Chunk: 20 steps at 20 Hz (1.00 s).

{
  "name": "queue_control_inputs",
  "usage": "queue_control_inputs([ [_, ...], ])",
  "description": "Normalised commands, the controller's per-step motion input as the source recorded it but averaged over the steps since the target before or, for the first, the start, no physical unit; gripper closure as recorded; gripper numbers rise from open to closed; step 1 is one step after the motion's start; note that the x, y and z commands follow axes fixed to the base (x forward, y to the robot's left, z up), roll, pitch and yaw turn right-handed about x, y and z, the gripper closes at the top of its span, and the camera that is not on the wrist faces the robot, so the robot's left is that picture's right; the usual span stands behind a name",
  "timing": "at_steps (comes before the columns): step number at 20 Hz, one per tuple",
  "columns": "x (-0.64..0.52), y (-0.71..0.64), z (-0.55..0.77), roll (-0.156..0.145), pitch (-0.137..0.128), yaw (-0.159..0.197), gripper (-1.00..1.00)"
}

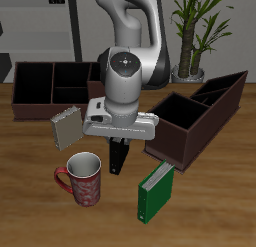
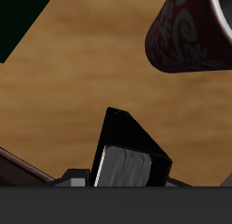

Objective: Place the black book into the left desk caddy's right compartment

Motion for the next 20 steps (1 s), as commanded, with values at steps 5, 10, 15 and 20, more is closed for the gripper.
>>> queue_control_inputs([
  [5, -0.14, 0.04, 0.37, -0.02, -0.011, -0.016, 1.0],
  [10, -0.32, 0.13, 0.65, -0.027, -0.022, 0.019, 1.0],
  [15, -0.33, 0.19, 0.65, 0.013, -0.03, 0.025, 1.0],
  [20, -0.4, 0.25, 0.73, 0.014, -0.064, 0.02, 1.0],
])
